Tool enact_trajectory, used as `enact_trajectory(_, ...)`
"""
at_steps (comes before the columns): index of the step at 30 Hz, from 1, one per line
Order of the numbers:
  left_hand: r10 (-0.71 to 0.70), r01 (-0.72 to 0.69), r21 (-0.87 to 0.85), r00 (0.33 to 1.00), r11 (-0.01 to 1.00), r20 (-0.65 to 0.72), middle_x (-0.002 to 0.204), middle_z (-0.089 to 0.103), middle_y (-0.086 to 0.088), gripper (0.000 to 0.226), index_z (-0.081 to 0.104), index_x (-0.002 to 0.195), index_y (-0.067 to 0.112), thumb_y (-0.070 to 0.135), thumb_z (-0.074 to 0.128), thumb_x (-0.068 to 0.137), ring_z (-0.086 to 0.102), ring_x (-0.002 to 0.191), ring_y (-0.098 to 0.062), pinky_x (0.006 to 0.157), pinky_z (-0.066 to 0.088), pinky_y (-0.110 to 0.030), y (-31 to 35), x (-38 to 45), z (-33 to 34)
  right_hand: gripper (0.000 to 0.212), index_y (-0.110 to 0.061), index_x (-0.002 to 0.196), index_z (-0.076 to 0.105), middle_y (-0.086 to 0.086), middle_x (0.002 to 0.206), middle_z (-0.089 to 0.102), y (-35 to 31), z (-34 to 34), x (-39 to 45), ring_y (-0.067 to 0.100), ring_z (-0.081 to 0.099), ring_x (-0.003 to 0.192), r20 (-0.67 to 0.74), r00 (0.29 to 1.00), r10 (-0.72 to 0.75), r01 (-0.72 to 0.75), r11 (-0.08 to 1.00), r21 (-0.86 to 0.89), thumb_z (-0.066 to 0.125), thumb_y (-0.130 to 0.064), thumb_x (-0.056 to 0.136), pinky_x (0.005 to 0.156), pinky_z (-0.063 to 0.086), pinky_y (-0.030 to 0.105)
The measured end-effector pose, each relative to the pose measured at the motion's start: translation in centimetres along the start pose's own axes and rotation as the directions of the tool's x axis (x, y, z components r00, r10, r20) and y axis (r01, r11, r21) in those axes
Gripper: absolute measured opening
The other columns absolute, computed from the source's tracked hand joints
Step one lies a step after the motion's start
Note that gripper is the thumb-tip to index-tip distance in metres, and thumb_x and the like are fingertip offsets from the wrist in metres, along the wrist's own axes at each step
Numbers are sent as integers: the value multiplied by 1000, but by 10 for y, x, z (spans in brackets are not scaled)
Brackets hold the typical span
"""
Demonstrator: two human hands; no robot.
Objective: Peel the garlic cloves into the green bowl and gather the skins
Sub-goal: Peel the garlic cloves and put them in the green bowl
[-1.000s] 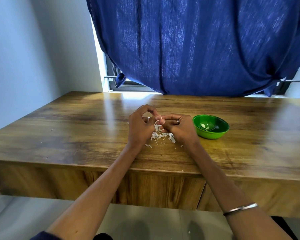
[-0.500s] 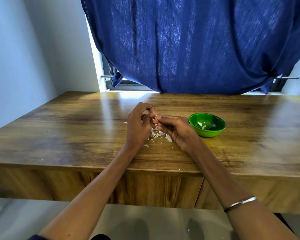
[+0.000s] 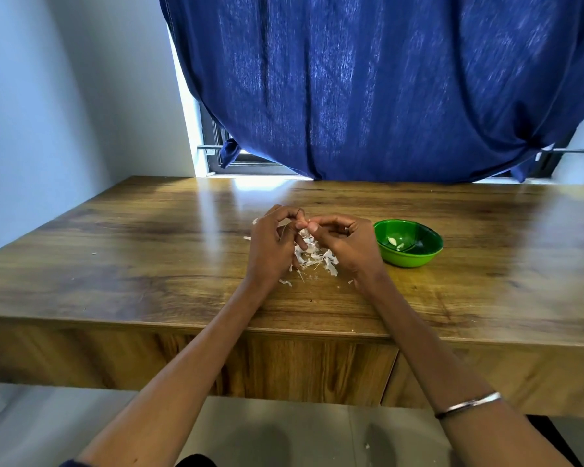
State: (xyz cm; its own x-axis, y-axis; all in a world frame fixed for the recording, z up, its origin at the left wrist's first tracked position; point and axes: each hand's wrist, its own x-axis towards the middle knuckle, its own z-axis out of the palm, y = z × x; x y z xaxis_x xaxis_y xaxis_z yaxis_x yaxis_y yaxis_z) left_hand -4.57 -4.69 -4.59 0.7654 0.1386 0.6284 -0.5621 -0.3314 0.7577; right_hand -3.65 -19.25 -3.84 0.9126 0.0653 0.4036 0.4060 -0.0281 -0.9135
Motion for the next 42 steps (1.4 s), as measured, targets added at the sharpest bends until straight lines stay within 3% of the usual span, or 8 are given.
enact_trajectory(7, -100, 103, -46, 993, 994, 60, 74, 66, 3, 11, 64, 94, 7, 3, 58, 102, 67, 53, -16, 38, 50, -29, -2, 2, 1, 9, -5, 92, 75, 11, 84, 76, -2, 2, -1, 17, 75, 73, 2, 1000, 8, -8, 1000, -28, 78, -3, 85, 69, 61, 26)
enact_trajectory(15, -157, 167, -121, 984, 979, 88, 85, 67, -3, 10, 65, 98, 5, 4, 57, 103, 65, 52, -16, 38, 49, -26, -3, 3, 1, 2, -5, 92, 72, 12, 81, 74, -1, 4, 3, 15, 72, 69, 17, 994, 107, -107, 992, 62, 72, -5, 91, 74, 61, 27)
enact_trajectory(22, -183, 190, -94, 980, 977, 79, 53, 56, 8, 17, 64, 93, 19, 9, 57, 104, 45, 39, -13, 38, 39, -24, -7, 4, 2, 10, -5, 92, 76, 16, 82, 76, -1, 5, 0, 21, 74, 73, 37, 992, 117, -119, 992, 33, 80, -3, 83, 71, 61, 27)
enact_trajectory(27, -24, 24, 1, 998, 1000, 58, 84, 55, 12, 29, 62, 89, 23, -1, 53, 102, 50, 52, -4, 46, 41, -22, -4, 6, 5, 8, -3, 90, 74, 14, 84, 75, -5, 6, -1, 16, 73, 70, 87, 963, 253, -268, 922, 281, 75, 2, 84, 70, 59, 20)
enact_trajectory(29, 23, -25, 44, 999, 999, 40, 85, 55, 16, 40, 59, 87, 35, -2, 51, 99, 52, 61, -5, 53, 41, -25, -3, 6, 6, 9, -2, 93, 74, 12, 88, 76, -7, 9, -2, 15, 73, 75, 100, 955, 279, -296, 880, 370, 72, 4, 86, 73, 60, 20)
enact_trajectory(32, 64, -64, 63, 998, 996, 4, 85, 56, 15, 33, 60, 89, 27, -3, 48, 95, 54, 69, -4, 62, 42, -24, -3, 5, 8, 13, -1, 97, 73, 6, 88, 77, -7, 15, -4, 12, 74, 78, 147, 943, 298, -332, 818, 469, 67, 7, 88, 72, 58, 17)
enact_trajectory(37, 0, -3, -49, 999, 999, -54, 77, 54, 1, 23, 60, 92, 13, -5, 49, 102, 50, 46, -6, 38, 44, -26, -4, 3, 4, 20, 5, 106, 69, 9, 87, 77, -8, 7, -3, 13, 75, 78, 67, 935, 349, -315, 726, 611, 66, 8, 87, 69, 59, 18)
enact_trajectory(42, -50, 51, 8, 993, 999, -107, 101, 69, -3, 22, 71, 94, 8, -4, 53, 100, 68, 54, -15, 41, 54, -41, -7, 3, -5, 18, 0, 104, 71, 18, 91, 77, -4, 11, -7, 19, 76, 81, 14, 976, 217, -206, 904, 374, 71, 7, 87, 74, 61, 24)
